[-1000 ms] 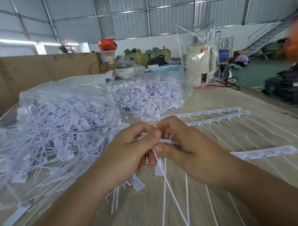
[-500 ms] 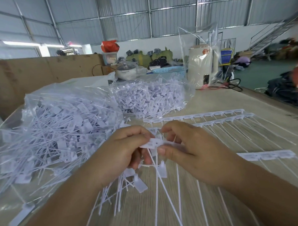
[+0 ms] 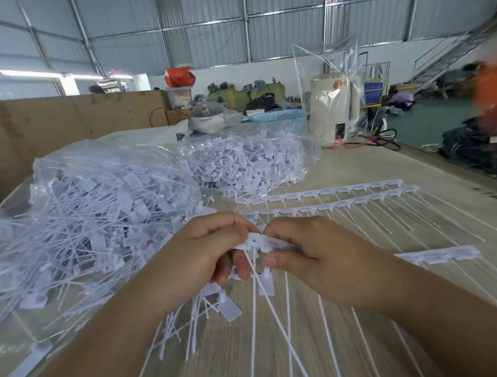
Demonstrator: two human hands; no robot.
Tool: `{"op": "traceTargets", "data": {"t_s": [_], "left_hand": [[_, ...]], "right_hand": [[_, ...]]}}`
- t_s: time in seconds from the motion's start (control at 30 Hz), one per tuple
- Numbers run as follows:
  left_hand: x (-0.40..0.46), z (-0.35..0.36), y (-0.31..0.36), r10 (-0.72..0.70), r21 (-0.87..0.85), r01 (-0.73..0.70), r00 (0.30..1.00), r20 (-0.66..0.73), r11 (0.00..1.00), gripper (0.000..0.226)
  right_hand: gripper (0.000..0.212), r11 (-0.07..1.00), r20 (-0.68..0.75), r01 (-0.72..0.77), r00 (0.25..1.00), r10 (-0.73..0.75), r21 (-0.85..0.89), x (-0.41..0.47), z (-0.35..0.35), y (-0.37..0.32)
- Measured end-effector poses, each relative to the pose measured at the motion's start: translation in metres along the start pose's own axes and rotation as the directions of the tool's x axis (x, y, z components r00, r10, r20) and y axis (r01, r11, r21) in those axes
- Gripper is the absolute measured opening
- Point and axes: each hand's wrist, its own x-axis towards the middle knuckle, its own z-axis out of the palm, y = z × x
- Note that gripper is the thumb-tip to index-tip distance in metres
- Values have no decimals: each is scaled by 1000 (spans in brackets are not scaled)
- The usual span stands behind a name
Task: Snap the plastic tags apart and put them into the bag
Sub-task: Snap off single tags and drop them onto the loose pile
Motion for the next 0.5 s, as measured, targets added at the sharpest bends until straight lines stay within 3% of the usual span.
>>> {"op": "traceTargets", "data": {"t_s": [0.2, 0.33, 0.5], "left_hand": [[-4, 1, 2, -41, 142, 31, 997, 70, 989, 8], [-6, 3, 8, -135, 156, 109, 977, 165, 982, 18], [-5, 7, 8, -62, 108, 51, 993, 103, 993, 30]], "right_hand": [[15, 996, 45, 85, 995, -84, -17, -1, -5, -2], [19, 994, 77, 105, 992, -102, -30, -3, -5, -3], [14, 994, -8, 86, 996, -86, -67, -4, -5, -5]]}}
